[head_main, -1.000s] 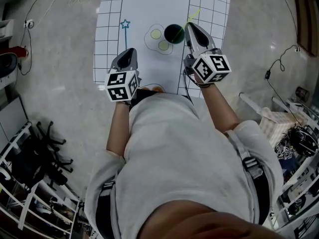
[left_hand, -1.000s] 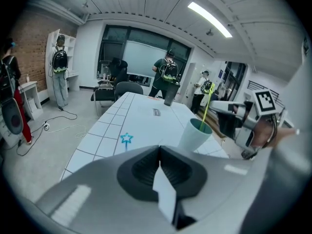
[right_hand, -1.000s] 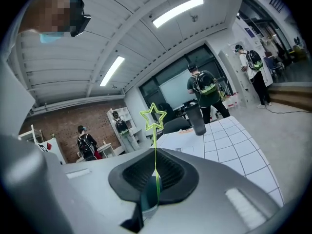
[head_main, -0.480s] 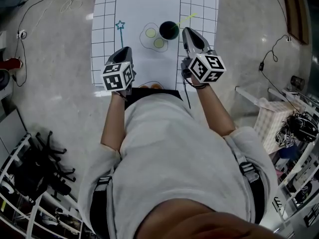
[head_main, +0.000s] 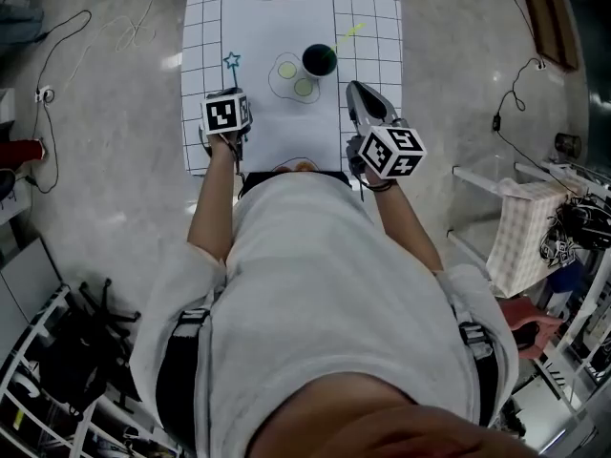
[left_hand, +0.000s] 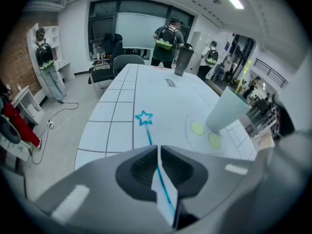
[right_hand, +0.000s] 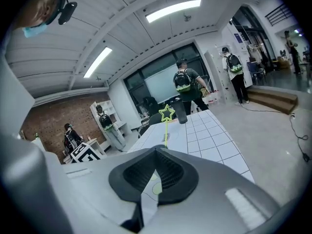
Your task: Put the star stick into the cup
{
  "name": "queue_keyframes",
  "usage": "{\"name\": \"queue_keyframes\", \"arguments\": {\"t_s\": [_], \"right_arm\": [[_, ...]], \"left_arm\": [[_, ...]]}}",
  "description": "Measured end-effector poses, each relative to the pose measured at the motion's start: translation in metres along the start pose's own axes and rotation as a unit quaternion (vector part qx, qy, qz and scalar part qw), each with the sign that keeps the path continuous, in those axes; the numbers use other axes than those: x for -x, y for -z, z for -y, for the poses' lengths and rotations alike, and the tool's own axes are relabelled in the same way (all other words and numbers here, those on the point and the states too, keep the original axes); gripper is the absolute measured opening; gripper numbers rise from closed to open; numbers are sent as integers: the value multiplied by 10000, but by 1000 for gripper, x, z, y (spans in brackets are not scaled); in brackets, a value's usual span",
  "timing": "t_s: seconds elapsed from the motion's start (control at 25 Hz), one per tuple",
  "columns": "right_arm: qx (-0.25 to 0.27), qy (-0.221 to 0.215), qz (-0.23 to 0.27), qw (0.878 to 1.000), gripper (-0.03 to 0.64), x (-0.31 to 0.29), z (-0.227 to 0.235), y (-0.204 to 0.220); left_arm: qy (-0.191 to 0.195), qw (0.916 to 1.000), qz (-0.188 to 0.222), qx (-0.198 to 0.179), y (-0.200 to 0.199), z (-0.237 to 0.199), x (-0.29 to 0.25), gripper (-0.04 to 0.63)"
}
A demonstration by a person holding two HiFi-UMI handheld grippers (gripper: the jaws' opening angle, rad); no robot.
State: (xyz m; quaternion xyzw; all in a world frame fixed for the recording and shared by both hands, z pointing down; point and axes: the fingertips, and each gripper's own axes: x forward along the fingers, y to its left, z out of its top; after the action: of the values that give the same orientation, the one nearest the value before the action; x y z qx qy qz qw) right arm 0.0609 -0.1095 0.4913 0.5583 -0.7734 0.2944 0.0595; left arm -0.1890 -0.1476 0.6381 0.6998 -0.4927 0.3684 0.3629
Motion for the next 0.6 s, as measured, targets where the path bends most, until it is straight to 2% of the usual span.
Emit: {"name": "queue_keyframes", "arguments": {"t_s": [0.04,0.2,0.32,0.6], "right_arm": [[-31,55,8,10000,0,4,0,3],[-156,307,80,9994,0,16,10,4],[-185,470,168,9986,0,24,19,-1],[-356,719,214,9966,0,30,35,-2]], "left_arm": [[-20,9999,-107,-87,2,-2,-5,38],[15,9992,-181,-347,-7,-3,-21,53],[-112,9976,-552,-394,0,-9,-31,87],[-193,9905,-855,-1064,-2,-4,-33,79]]}}
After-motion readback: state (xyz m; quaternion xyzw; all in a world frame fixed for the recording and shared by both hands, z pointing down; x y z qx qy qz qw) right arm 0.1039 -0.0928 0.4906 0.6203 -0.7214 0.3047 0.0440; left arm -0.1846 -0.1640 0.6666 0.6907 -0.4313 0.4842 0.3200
